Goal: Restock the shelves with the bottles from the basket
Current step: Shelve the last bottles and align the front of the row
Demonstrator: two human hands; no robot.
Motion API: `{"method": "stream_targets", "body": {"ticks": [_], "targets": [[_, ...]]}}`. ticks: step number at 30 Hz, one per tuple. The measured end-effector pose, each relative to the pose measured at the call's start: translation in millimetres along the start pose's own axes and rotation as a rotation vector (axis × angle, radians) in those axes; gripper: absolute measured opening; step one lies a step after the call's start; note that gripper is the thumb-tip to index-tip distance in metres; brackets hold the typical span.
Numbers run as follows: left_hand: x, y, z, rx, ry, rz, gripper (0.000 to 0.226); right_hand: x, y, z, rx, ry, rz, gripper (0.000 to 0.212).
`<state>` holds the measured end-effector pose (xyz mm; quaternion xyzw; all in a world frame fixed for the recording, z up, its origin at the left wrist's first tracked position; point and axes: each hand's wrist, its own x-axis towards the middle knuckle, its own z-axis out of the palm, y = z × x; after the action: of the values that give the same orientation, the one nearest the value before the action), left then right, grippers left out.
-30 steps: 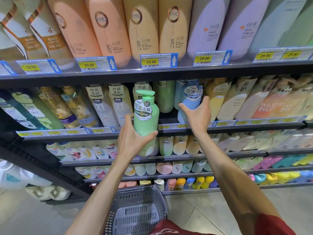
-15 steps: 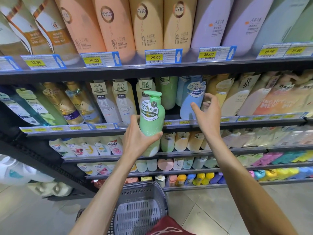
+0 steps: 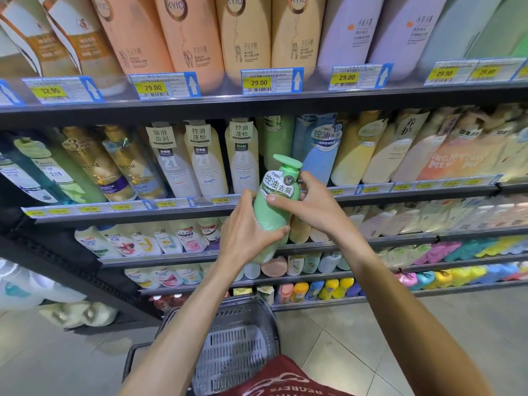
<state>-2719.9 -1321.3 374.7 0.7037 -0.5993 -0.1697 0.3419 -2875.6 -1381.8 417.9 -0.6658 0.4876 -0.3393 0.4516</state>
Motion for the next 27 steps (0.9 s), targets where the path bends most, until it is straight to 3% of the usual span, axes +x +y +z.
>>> {"method": "stream_targets", "body": {"ticks": [6,19,24,27], "targets": [[-1,5,2,0.044,-0.004,-0.002,0.074,6,-1,-2,-0.076,-0.011,0.015,0.073],[10,-4,4,-0.069,-0.069,0.123,0.086,18,5,-24,-0.034,0.014,-0.056,0.063],[20,-15,-7,-0.138,-0.199,0.161,0.081,19,3,-39,-0.029,0.011,-0.141,0.064],[28,-38,-15,-0.018,-0.139,0.168,0.068,18,5,-46,-0.005,0.064,-0.172,0.068]]}}
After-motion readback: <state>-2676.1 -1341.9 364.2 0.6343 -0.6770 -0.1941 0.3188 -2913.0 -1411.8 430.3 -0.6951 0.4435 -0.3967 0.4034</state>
